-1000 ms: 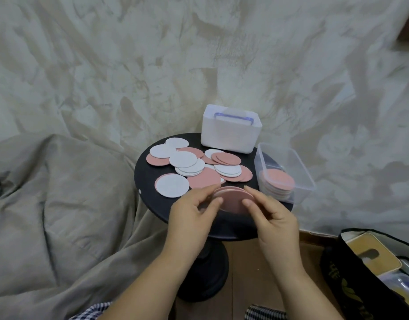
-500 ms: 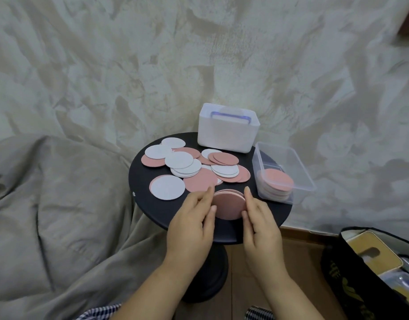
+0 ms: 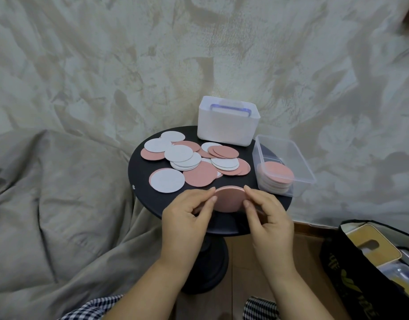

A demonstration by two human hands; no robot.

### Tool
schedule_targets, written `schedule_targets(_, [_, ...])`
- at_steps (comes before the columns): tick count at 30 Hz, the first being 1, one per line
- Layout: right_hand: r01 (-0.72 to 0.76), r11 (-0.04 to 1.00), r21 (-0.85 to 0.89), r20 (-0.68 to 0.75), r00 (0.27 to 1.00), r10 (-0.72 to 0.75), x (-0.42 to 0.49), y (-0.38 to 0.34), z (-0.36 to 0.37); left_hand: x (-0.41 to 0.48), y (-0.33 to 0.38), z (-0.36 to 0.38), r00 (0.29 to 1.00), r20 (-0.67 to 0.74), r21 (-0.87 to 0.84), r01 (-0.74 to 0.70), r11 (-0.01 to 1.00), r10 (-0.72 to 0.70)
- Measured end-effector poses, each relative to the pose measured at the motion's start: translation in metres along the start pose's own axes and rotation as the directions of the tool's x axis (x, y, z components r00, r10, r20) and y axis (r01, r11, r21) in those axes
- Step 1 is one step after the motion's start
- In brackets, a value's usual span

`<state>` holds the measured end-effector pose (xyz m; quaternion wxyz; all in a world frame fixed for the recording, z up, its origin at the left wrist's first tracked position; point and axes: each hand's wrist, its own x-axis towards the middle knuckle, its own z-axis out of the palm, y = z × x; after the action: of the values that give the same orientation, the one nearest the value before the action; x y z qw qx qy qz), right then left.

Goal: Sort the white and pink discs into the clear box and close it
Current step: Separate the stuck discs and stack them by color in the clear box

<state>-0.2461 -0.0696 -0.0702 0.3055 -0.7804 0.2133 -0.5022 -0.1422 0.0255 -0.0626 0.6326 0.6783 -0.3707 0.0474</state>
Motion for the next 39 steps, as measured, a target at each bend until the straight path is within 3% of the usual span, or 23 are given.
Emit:
schedule_targets(6, [0.012,0.999,0.031,-0.012,1.000,-0.011,0.003,-0.002,-0.001,-0.001,0.007,-0.002,1.000,-0.030,-0.034,0.006,0.999,-0.007])
schedule_targets(19, [-0.129,0.985,0.115,0.042,0.991,0.125,0.005,0.005,-0.010,0.001,0.007,0.004,0.999,0.022,-0.019,0.027,0.999,-0.027])
schedule_targets(27, [-0.324,0.920,0.218,0.089,0.946,0.312,0.064,0.012,-0.071,0.021,0.026,0.045,0.965,0.261,-0.031,0.025,0.999,-0.016])
schedule_targets(33, [-0.382,0.922,0.067,0.139,0.918,0.370,0.116,0.038,-0.111,0.050,0.030,0.085,0.927,0.375,0.053,0.000,0.999,-0.020])
schedule_targets(39, [-0.504,0.863,-0.046,0.268,0.826,0.497,0.142,0.052,-0.118,0.067,0.020,0.103,0.892,0.452,0.147,-0.084,0.986,0.009])
